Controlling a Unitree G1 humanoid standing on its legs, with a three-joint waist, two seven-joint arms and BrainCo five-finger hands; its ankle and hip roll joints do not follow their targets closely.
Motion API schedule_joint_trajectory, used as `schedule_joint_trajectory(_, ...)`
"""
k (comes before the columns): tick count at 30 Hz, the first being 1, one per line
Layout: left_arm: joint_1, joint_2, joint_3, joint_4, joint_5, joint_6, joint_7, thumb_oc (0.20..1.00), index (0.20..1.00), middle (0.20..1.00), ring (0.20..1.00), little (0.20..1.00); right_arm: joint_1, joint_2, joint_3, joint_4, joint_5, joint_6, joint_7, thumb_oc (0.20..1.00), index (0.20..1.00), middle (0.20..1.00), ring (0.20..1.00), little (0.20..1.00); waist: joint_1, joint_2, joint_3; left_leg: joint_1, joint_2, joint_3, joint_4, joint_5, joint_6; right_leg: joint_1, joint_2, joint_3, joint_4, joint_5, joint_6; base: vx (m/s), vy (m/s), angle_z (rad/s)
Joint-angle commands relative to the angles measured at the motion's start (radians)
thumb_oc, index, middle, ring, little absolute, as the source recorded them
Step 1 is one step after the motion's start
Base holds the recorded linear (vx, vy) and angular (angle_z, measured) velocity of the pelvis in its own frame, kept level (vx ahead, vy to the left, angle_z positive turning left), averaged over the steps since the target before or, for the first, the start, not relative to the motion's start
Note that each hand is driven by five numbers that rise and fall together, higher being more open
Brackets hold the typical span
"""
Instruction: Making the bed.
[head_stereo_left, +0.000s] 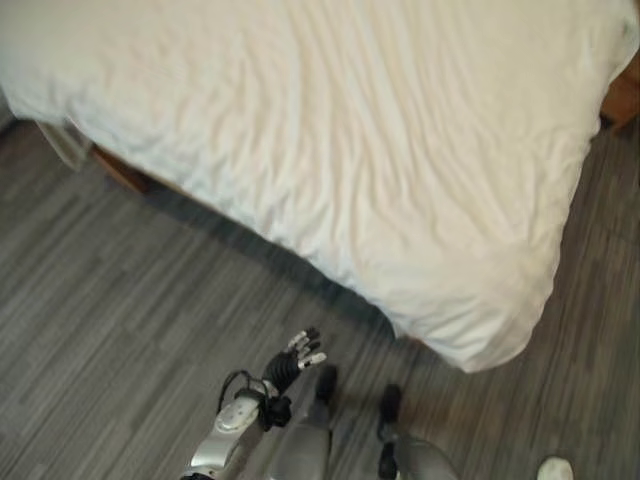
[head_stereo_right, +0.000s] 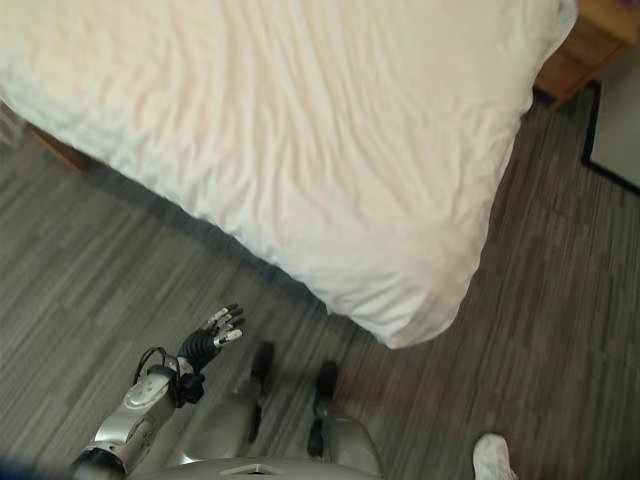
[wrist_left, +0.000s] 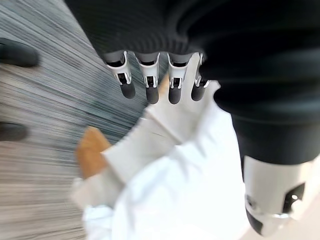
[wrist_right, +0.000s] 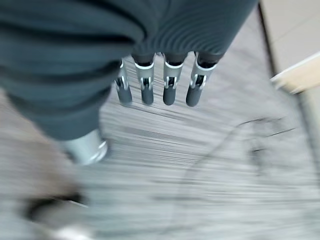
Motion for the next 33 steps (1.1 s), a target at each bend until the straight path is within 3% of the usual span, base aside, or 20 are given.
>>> schedule_joint_trajectory(1, -0.046, 0.031, 0.004, -0.059, -0.041, -0.036, -0.009, 1.000, 1.000, 1.000, 1.000, 1.000, -0.055, -0.164, 0.029, -0.021, 0.001, -0.055, -0.131, 1.000, 1.000, 1.000, 1.000, 1.000, 0.026, -0.032, -0.006, -0.036, -0.029, 0.014, 0.002, 0.026, 0.005, 0.103, 0.015, -0.043, 0.014, -0.014, -0.005, -0.06, -0.074, -0.03)
schedule_joint_trajectory(2, -0.049, 0.035, 0.008, -0.058, -0.037, -0.045, 0.006, 1.000, 1.000, 1.000, 1.000, 1.000, -0.100, -0.221, 0.020, -0.091, 0.018, -0.074, -0.154, 1.000, 1.000, 1.000, 1.000, 1.000, 0.025, -0.034, -0.013, -0.024, -0.027, 0.016, 0.002, 0.023, 0.004, 0.111, 0.015, -0.037, 0.014, -0.018, -0.006, -0.05, -0.045, 0.03)
schedule_joint_trajectory(3, -0.050, 0.034, 0.008, -0.057, -0.037, -0.044, 0.006, 1.000, 1.000, 1.000, 1.000, 1.000, -0.100, -0.222, 0.019, -0.091, 0.018, -0.074, -0.154, 1.000, 1.000, 1.000, 1.000, 1.000, 0.024, -0.033, -0.014, -0.027, -0.026, 0.016, 0.002, 0.025, 0.004, 0.109, 0.016, -0.038, 0.014, -0.016, -0.006, -0.06, -0.021, 0.07)
schedule_joint_trajectory(5, -0.056, 0.023, 0.028, -0.052, -0.037, -0.058, 0.038, 1.000, 1.000, 1.000, 1.000, 1.000, -0.143, -0.252, 0.014, -0.298, 0.062, -0.108, -0.179, 1.000, 1.000, 1.000, 1.000, 1.000, 0.017, -0.033, -0.032, -0.011, -0.020, 0.026, 0.002, 0.024, 0.003, 0.119, 0.020, -0.028, 0.014, -0.018, -0.008, -0.05, -0.019, 0.01)
schedule_joint_trajectory(6, -0.058, 0.003, 0.040, -0.024, -0.023, -0.068, 0.068, 1.000, 1.000, 1.000, 1.000, 1.000, -0.136, -0.256, -0.010, -0.568, 0.113, -0.147, -0.199, 1.000, 1.000, 1.000, 1.000, 1.000, 0.008, -0.031, -0.043, 0.007, -0.016, 0.037, 0.002, 0.020, 0.003, 0.132, 0.022, -0.019, 0.014, -0.021, -0.011, -0.04, -0.012, -0.02)
schedule_joint_trajectory(7, -0.059, 0.002, 0.039, -0.024, -0.023, -0.068, 0.068, 1.000, 1.000, 1.000, 1.000, 1.000, -0.133, -0.255, -0.012, -0.572, 0.112, -0.145, -0.200, 1.000, 1.000, 1.000, 1.000, 1.000, 0.008, -0.030, -0.045, 0.003, -0.016, 0.036, 0.002, 0.022, 0.003, 0.129, 0.022, -0.020, 0.014, -0.018, -0.011, -0.05, -0.010, -0.22)
schedule_joint_trajectory(8, -0.043, -0.013, 0.052, -0.035, -0.005, -0.068, 0.088, 1.000, 1.000, 1.000, 1.000, 1.000, -0.081, -0.203, 0.028, -0.930, 0.025, -0.155, -0.246, 1.000, 1.000, 1.000, 1.000, 1.000, 0.000, -0.025, -0.049, 0.010, -0.012, 0.045, 0.002, 0.022, 0.004, 0.131, 0.024, -0.011, 0.014, -0.017, -0.014, -0.03, 0.005, -0.26)
schedule_joint_trajectory(9, -0.032, -0.027, 0.074, -0.030, 0.017, -0.066, 0.099, 1.000, 1.000, 1.000, 1.000, 1.000, -0.024, -0.182, -0.013, -1.112, 0.009, -0.163, -0.234, 1.000, 1.000, 1.000, 1.000, 1.000, -0.010, -0.022, -0.057, 0.015, -0.009, 0.051, 0.002, 0.022, 0.004, 0.134, 0.024, -0.007, 0.014, -0.016, -0.015, -0.02, -0.001, -0.32)
schedule_joint_trajectory(11, -0.027, -0.040, 0.071, -0.024, 0.012, -0.068, 0.097, 1.000, 1.000, 1.000, 1.000, 1.000, -0.007, -0.176, -0.023, -1.216, 0.063, -0.208, -0.214, 1.000, 1.000, 1.000, 1.000, 1.000, -0.016, -0.019, -0.070, 0.023, -0.008, 0.051, 0.002, 0.024, 0.003, 0.144, 0.026, -0.010, 0.014, -0.018, -0.018, 0.02, -0.029, -0.02)
schedule_joint_trajectory(12, -0.015, -0.048, 0.050, -0.042, 0.024, -0.063, 0.089, 1.000, 1.000, 1.000, 1.000, 1.000, -0.017, -0.161, 0.024, -1.372, 0.094, -0.230, -0.182, 1.000, 1.000, 1.000, 1.000, 1.000, -0.004, -0.018, -0.071, 0.028, -0.007, 0.044, 0.002, 0.023, 0.002, 0.153, 0.025, -0.017, 0.014, -0.024, -0.021, 0.01, -0.037, 0.10)
schedule_joint_trajectory(17, 0.001, -0.048, 0.007, -0.050, 0.022, -0.049, 0.064, 1.000, 1.000, 1.000, 1.000, 1.000, -0.067, -0.082, 0.126, -1.476, 0.297, -0.251, -0.104, 1.000, 1.000, 1.000, 1.000, 1.000, 0.026, -0.008, -0.073, 0.023, -0.011, 0.025, 0.002, 0.030, 0.003, 0.156, 0.026, -0.042, 0.014, -0.030, -0.022, 0.01, -0.025, 0.10)
schedule_joint_trajectory(20, 0.012, -0.029, -0.032, -0.070, -0.005, -0.041, 0.043, 1.000, 1.000, 1.000, 1.000, 1.000, -0.168, -0.023, 0.268, -1.428, 0.449, -0.245, -0.068, 1.000, 1.000, 1.000, 1.000, 1.000, 0.074, -0.001, -0.063, 0.015, -0.015, 0.003, 0.002, 0.032, 0.003, 0.154, 0.025, -0.058, 0.014, -0.034, -0.023, 0.00, -0.018, 0.17)
schedule_joint_trajectory(23, 0.014, -0.030, -0.039, -0.067, -0.022, -0.040, 0.040, 1.000, 1.000, 1.000, 1.000, 1.000, -0.202, -0.013, 0.315, -1.420, 0.480, -0.233, -0.055, 1.000, 1.000, 1.000, 1.000, 1.000, 0.086, 0.000, -0.054, 0.010, -0.017, -0.003, 0.002, 0.033, 0.004, 0.152, 0.025, -0.063, 0.014, -0.035, -0.023, 0.00, -0.003, 0.19)
schedule_joint_trajectory(24, 0.011, -0.036, -0.052, -0.056, -0.033, -0.038, 0.039, 1.000, 1.000, 1.000, 1.000, 1.000, -0.245, 0.002, 0.350, -1.385, 0.506, -0.237, -0.057, 0.200, 0.200, 0.200, 0.200, 0.200, 0.100, 0.000, -0.047, 0.007, -0.020, -0.010, 0.002, 0.031, 0.006, 0.151, 0.024, -0.066, 0.014, -0.036, -0.023, 0.02, 0.008, 0.17)
schedule_joint_trajectory(33, -0.055, -0.058, -0.080, -0.016, -0.048, -0.051, 0.068, 1.000, 1.000, 1.000, 1.000, 1.000, -0.375, 0.063, 0.400, -1.261, 0.530, -0.255, -0.109, 0.200, 0.200, 0.200, 0.200, 0.200, 0.143, 0.004, 0.007, -0.034, -0.032, -0.034, 0.002, 0.037, 0.011, 0.127, 0.019, -0.087, 0.014, -0.033, -0.023, -0.01, 0.012, 0.10)
